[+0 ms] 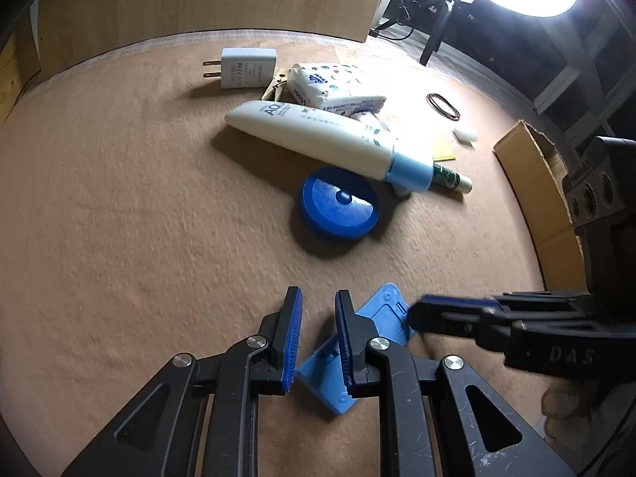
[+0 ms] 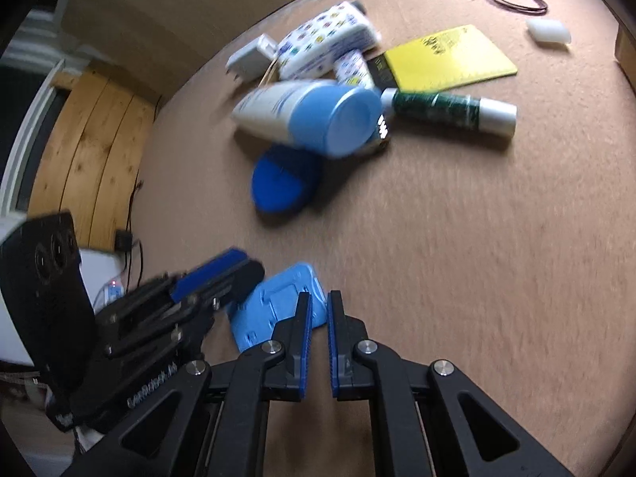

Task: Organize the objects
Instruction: 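Reach the right tool to the blue phone stand and grasp it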

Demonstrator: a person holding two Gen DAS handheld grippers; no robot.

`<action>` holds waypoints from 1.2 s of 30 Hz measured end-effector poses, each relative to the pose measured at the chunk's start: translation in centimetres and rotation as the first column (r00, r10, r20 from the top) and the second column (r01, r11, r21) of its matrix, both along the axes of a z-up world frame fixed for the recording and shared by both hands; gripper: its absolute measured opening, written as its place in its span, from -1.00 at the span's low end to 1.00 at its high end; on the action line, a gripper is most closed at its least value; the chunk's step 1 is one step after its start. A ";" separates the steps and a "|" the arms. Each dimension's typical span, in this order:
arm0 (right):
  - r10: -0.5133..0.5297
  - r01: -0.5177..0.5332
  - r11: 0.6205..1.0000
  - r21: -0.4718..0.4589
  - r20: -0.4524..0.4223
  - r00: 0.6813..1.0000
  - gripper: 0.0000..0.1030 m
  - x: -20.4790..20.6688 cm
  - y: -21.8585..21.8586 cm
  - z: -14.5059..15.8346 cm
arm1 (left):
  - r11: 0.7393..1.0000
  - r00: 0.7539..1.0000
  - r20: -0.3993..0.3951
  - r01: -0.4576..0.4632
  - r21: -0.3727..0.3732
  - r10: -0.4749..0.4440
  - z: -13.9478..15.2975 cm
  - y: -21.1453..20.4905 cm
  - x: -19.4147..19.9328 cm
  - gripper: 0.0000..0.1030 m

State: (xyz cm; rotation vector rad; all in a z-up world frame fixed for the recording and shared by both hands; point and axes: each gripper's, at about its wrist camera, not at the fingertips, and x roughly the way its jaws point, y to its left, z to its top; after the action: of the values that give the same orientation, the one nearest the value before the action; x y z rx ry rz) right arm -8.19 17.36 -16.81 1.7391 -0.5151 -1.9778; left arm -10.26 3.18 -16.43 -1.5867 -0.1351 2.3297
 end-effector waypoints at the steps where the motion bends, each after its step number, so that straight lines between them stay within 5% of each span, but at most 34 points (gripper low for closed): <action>1: 0.004 -0.004 1.000 -0.004 -0.001 1.000 -0.86 0.2 0.1 0.1 | 1.000 1.000 0.002 -0.008 -0.001 0.008 0.1 -0.2 0.2 -0.65; 5: 0.006 -0.006 1.000 -0.001 -0.037 0.999 -0.80 0.6 0.5 1.1 | 0.998 0.998 0.009 -0.055 0.021 0.055 1.3 -1.8 1.5 -0.52; 9: 0.048 -0.044 0.998 0.047 -0.076 0.996 -0.54 0.3 0.2 1.8 | 0.996 0.997 0.026 -0.070 0.059 0.068 2.1 -2.6 3.1 0.15; 11: 0.071 -0.066 0.995 0.071 -0.084 0.994 -0.34 0.1 -0.1 1.9 | 0.995 0.997 0.033 -0.065 0.070 0.063 2.3 -2.5 3.7 0.30; 14: 0.101 -0.094 0.992 0.087 -0.087 0.991 -0.32 -0.2 -0.7 1.8 | 0.994 0.996 0.058 -0.078 0.076 0.074 2.0 -2.4 4.2 0.42; 26: 0.180 -0.169 0.978 0.120 -0.084 0.980 -0.32 -0.8 -2.0 1.4 | 0.984 0.986 0.133 -0.118 0.134 0.100 0.3 -2.4 4.1 0.40; 30: 0.197 -0.187 0.975 0.122 -0.077 0.977 -0.50 -0.9 -2.2 1.3 | 0.985 0.987 0.129 -0.109 0.137 0.091 0.3 -2.2 4.1 0.03; 36: 0.219 -0.207 0.968 0.141 -0.070 0.973 -0.67 -0.7 -2.8 1.1 | 0.987 0.989 0.120 -0.098 0.125 0.083 0.4 -2.0 4.1 -0.16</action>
State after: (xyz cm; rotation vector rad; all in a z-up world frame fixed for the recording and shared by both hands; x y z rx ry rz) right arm -8.93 14.52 -15.72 1.7003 -0.1623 -1.9585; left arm -6.16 1.17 -16.06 -1.6804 -0.3856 2.2449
